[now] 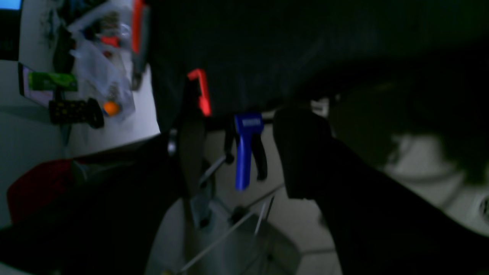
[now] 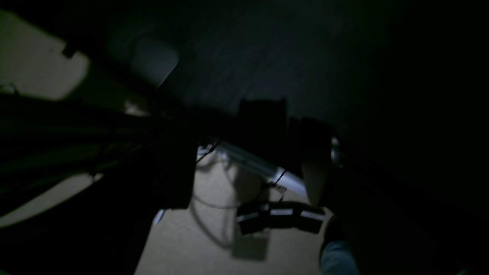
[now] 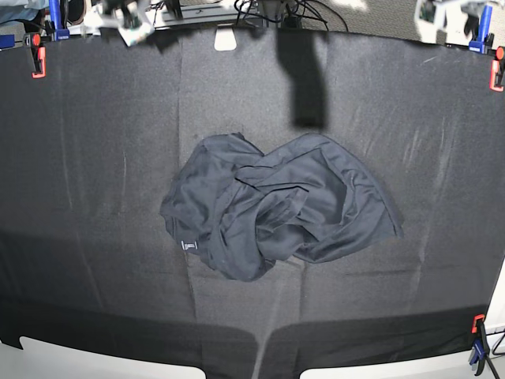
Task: Layout the t-shirt on the table in an organized manner, then fold the t-shirt properly
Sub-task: 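Move both arms from rest toward the crumpled grey t-shirt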
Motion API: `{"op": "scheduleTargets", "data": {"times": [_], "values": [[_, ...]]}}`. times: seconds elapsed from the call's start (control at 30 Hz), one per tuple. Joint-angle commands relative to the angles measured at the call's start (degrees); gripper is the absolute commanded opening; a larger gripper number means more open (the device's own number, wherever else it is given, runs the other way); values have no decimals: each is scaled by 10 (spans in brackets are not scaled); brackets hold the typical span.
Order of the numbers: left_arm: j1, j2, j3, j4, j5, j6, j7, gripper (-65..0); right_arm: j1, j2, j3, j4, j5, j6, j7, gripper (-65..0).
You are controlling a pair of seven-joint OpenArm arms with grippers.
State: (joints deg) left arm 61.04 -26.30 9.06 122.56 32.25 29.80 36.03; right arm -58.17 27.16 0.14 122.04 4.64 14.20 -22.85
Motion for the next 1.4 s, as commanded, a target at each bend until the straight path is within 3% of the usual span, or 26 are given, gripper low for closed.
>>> {"op": "scheduleTargets", "data": {"times": [0.0,0.23,0.5,0.6,0.7,0.93,1.17,1.37], "values": [[-1,-2,0,16,4,26,-9,-345,2,1,2,11,5,19,8,-249],[-107,-2,0,22,-84,12,-10,-345,102,1,-2,11,49,19,10,-249],[-257,-2,0,13,-216,-125,-44,-345,203,1,-49,11,52,19,6,-249],[-338,-2,0,-24,-298,-136,-25,-345,223,-5,-63,11,52,19,-27,-249],[-416,7,0,-77,-329,-144,-23,-345,231,-25,-64,11,43,19,-53,-249],[-586,37,0,-240,-466,-252,-12,-345,231,-56,-64,11,41,19,-58,-249],[-730,55,0,-422,-506,-255,-7,-345,231,-57,-64,11,41,19,-60,-249],[-790,55,0,-527,-534,-256,15,-345,231,-57,-64,11,41,19,-59,-249]]}}
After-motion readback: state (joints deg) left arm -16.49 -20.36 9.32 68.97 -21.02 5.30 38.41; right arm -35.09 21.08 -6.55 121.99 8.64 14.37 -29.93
